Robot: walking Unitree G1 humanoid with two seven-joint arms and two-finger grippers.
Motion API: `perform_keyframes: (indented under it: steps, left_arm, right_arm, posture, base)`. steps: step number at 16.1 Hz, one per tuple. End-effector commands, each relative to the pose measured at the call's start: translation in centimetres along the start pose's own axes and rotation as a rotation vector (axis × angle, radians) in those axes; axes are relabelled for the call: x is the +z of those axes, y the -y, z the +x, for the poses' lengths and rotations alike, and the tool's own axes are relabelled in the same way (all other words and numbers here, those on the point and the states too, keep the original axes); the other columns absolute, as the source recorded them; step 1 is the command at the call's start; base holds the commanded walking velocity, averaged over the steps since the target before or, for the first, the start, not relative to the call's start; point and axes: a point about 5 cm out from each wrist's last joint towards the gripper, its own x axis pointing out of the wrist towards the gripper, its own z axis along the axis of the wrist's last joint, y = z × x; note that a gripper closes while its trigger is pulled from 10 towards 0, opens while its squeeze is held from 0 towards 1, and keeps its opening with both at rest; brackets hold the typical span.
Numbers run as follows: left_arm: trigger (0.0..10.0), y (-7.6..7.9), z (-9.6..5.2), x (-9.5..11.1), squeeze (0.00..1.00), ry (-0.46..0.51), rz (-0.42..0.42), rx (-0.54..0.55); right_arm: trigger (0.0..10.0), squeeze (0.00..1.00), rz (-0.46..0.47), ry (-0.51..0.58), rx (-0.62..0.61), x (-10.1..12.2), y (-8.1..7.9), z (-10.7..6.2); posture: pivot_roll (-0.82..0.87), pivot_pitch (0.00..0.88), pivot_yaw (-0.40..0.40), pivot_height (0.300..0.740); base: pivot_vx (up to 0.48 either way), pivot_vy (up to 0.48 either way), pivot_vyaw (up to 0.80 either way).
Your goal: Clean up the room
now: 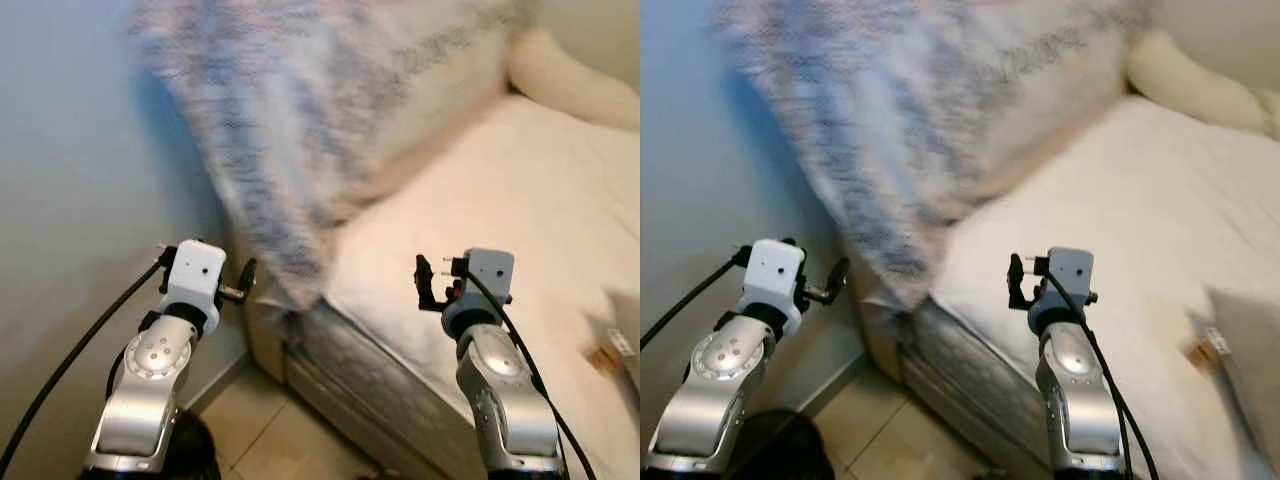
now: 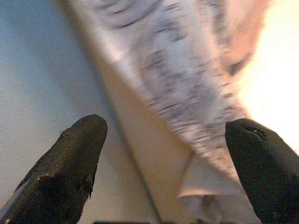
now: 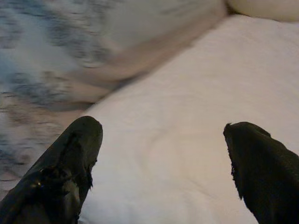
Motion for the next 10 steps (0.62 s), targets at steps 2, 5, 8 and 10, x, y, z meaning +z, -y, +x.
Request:
perform_keyframes:
  steps: [2, 5, 8, 10]
  left_arm:
    - [10.0, 0.3, 0.3, 0.2, 0.0, 0.01, -0.004, -0.007]
    - [10.0, 0.8, 0.2, 0.5, 0.0, 0.033, -0.03, -0.009]
    - [10.0, 0.7, 0.2, 0.6, 0.0, 0.036, -0.043, 0.01]
    - [10.0, 0.7, 0.1, 0.1, 0.0, 0.038, -0.017, 0.021]
  right_arm:
    - [10.0, 1.0, 0.001, 0.018, -0.028, 0.5, 0.5, 0.2]
    - [10.0, 1.0, -0.03, 0.057, -0.026, 1.1, 0.6, 0.4]
    - [10.0, 1.0, -0.07, 0.072, -0.024, 1.6, 0.1, 0.5]
    - [10.0, 1.0, -0.127, 0.106, -0.057, 1.7, 1.0, 0.6]
  posture:
    - [0.16, 0.0, -0.011, 0.74]
    - [0.15, 0.0, -0.003, 0.74]
    - [0.15, 0.0, 0.0, 0.74]
    - [0.12, 0.0, -0.006, 0.74]
  base:
    - [0.0, 0.0, -0.79]
    - [0.0, 0.0, -0.77]
    - [0.0, 0.0, -0.77]
    - [0.0, 0.0, -0.77]
